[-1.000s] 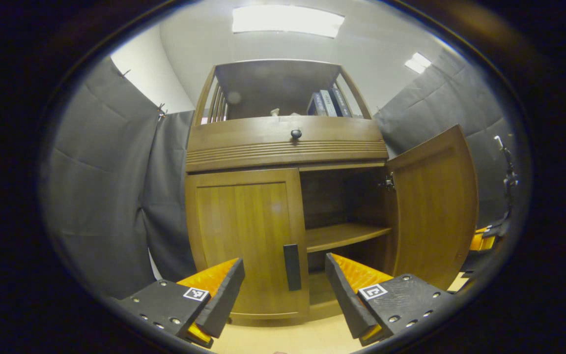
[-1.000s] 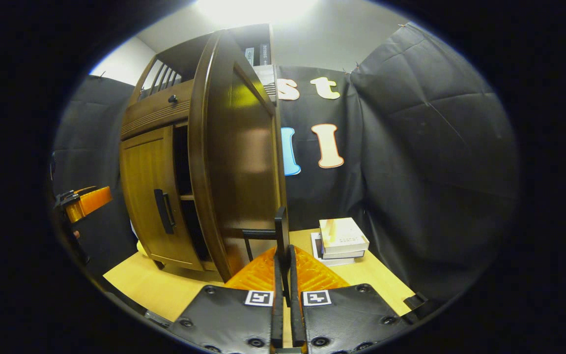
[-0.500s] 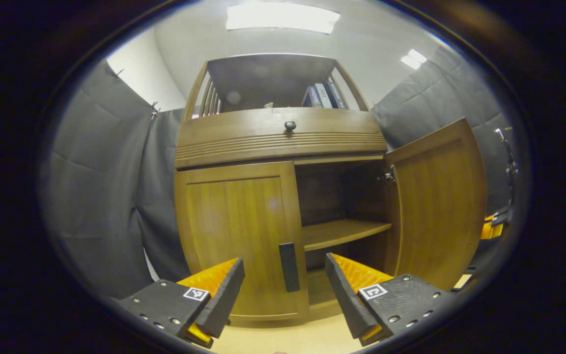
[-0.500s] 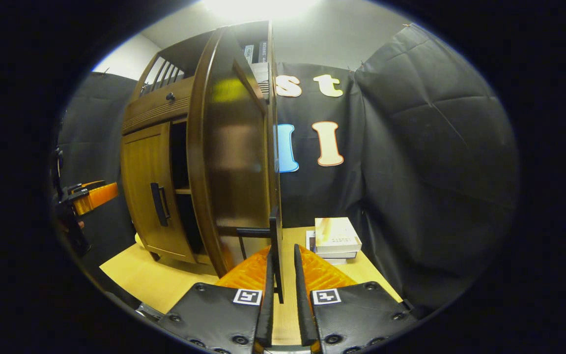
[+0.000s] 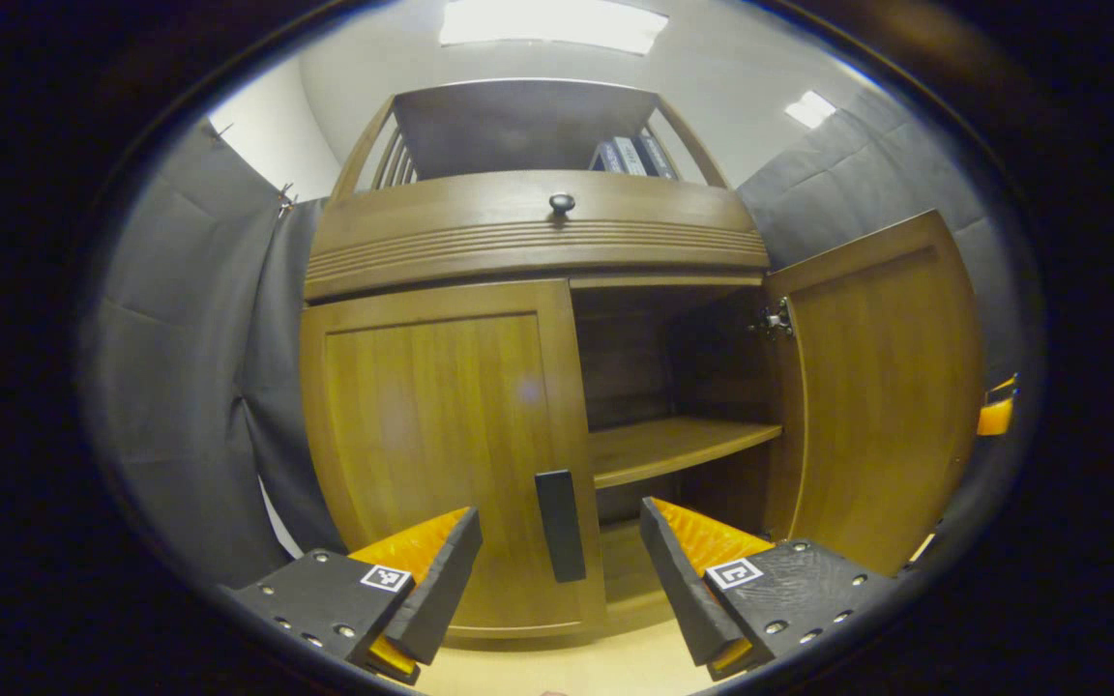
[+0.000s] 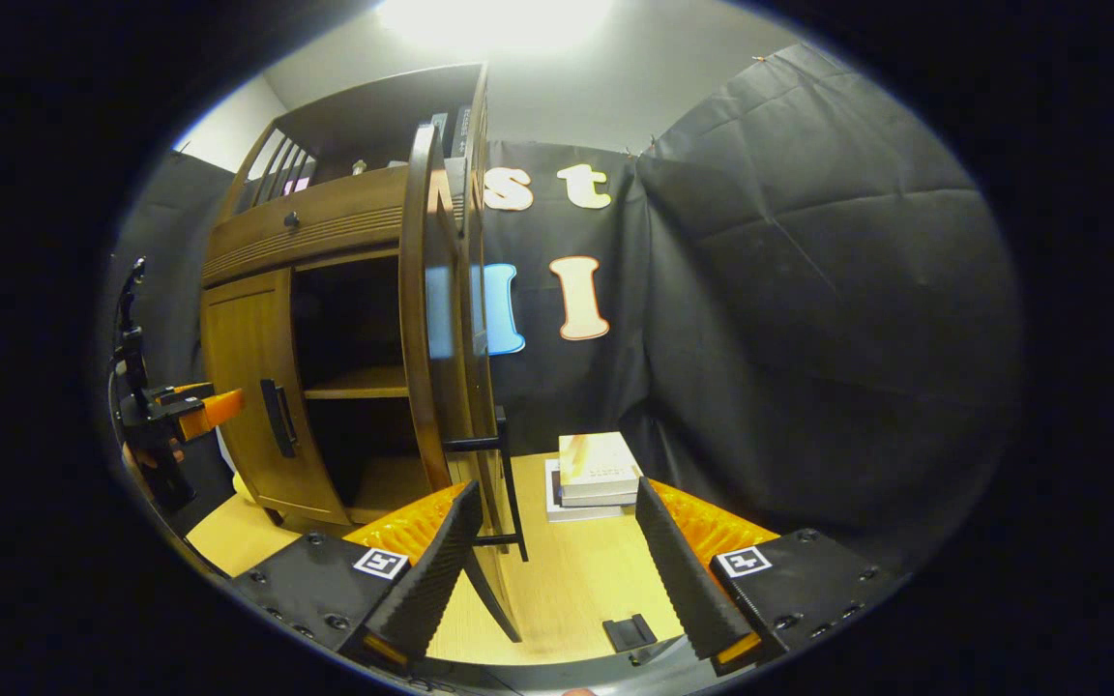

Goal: Open the right door of the double-door shoe cabinet with the right hand, and open the left door with the left hand.

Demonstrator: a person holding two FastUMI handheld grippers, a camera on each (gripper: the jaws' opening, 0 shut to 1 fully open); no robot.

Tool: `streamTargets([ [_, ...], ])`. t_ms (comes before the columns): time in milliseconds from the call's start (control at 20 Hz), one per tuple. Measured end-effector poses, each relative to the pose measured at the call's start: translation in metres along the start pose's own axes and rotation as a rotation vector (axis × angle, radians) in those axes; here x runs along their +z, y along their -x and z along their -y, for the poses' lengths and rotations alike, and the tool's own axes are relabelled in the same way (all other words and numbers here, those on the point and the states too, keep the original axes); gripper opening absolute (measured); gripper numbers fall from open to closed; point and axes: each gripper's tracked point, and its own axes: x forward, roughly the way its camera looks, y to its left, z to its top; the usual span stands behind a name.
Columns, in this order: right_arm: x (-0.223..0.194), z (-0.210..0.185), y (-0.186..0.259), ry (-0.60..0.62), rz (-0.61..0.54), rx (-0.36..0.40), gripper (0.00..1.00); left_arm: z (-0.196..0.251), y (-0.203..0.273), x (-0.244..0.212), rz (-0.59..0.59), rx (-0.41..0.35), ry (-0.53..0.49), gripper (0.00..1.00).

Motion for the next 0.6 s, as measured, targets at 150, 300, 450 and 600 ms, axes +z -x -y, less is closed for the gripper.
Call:
streamTargets([
  [150, 0.015, 0.005, 0.015, -0.005, 0.037, -0.04, 0.99, -0.003, -0.006, -0.006, -0.023, 0.006, -0.007, 0.96],
  [300, 0.023, 0.007, 0.024, 0.007, 0.057, -0.074, 0.99, -0.006, -0.014, -0.015, -0.059, 0.015, 0.002, 0.96],
  [450, 0.023, 0.009, 0.028, 0.021, 0.052, -0.103, 0.94, -0.006, -0.018, -0.024, -0.098, 0.024, 0.032, 0.96],
  [600, 0.017, 0.01, 0.029, 0.021, 0.036, -0.122, 0.94, -0.01, -0.022, -0.032, -0.124, 0.055, 0.026, 0.96],
])
